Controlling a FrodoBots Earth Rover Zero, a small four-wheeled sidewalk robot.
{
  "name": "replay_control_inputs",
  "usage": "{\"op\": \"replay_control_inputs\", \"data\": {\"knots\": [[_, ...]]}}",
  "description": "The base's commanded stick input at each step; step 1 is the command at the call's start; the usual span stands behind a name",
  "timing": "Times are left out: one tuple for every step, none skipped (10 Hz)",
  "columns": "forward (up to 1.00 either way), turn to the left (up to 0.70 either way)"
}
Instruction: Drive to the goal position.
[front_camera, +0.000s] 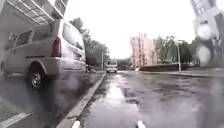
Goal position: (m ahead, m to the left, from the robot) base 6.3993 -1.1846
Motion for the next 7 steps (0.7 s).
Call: {"op": "replay_control_inputs", "data": {"knots": [[0.7, 0.0], [0.7, 0.0], [0.7, 0.0], [0.7, 0.0], [0.7, 0.03], [0.7, 0.13], [0.7, 0.11]]}}
